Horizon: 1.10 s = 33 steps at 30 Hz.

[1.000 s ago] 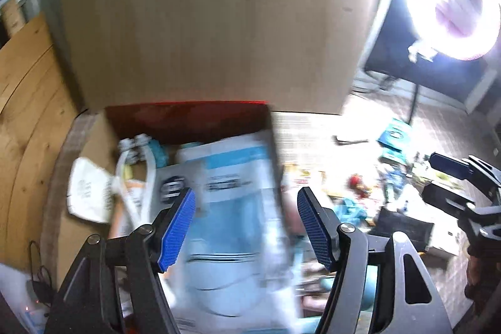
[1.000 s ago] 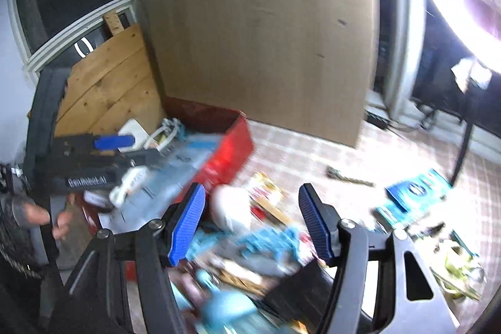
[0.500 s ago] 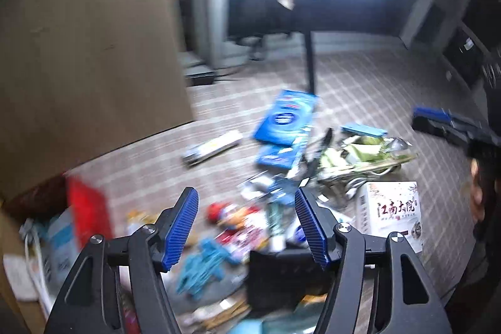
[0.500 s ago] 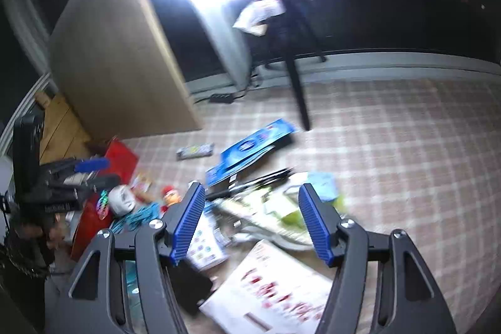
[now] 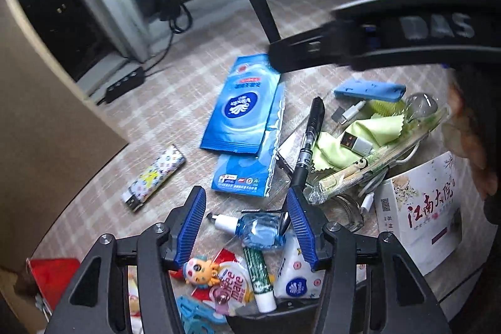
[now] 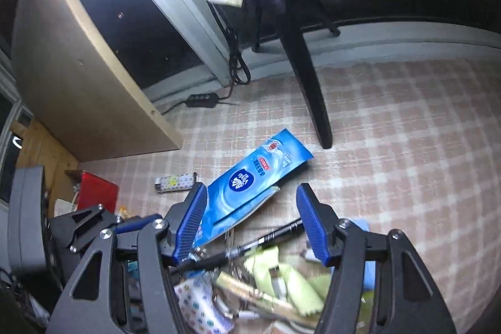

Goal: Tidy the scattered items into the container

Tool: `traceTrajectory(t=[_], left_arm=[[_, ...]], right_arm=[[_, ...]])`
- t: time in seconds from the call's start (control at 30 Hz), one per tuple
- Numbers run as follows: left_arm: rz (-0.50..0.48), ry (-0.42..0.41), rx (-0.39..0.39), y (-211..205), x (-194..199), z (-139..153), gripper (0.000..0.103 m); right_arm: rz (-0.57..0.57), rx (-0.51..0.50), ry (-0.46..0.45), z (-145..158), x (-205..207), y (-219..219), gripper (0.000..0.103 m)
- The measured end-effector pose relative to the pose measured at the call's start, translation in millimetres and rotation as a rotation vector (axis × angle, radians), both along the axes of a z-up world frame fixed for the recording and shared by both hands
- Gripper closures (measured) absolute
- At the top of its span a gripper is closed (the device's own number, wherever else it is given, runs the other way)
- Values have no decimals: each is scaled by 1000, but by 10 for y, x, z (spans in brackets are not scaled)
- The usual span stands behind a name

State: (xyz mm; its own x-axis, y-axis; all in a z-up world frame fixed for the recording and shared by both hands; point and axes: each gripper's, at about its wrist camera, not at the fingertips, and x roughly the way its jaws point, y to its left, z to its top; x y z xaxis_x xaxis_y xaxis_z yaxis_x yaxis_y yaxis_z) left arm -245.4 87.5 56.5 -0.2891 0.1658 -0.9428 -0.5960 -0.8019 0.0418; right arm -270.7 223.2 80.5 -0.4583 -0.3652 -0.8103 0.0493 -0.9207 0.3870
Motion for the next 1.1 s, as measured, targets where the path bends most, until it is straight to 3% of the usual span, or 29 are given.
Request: traceTrajectory(t=[0.23,0.3,0.47,0.6,0.77,0.9,0.97,1.03,1.1], left_arm=[[-42,-56,72,65,-86,-38,50],[-43,-50,55,75,-101,-66,43],[28,-69,104,-93,-269,-61,44],[47,-69,68,-159,-352,-138,44],[3,-108,45,-96,-357,-283,42],[16,-138,114,-101,-385,-317,38],[11,-129,131,-101,-366,-303,41],[4,-125,153,-112,-342,-282,58],[22,-135,187,-157,-360,-264,68]], right_arm=[[-29,-42,-81,-322,-206,26,45],[-30,-51,-93,-388,-253,21,45],[-52,-97,-127,-515,-332,46,45],[-53,-94,-133,-557,-364,25,45],[-68,-69,-156,-597,-435,-28,45],[-86,-41,-170,-583,-469,-95,44],[-117,-71,-176,-586,-460,-41,44],[-148,-125,-180,-600,-445,60,44],[-159,-157,-181,-612,-447,102,44]])
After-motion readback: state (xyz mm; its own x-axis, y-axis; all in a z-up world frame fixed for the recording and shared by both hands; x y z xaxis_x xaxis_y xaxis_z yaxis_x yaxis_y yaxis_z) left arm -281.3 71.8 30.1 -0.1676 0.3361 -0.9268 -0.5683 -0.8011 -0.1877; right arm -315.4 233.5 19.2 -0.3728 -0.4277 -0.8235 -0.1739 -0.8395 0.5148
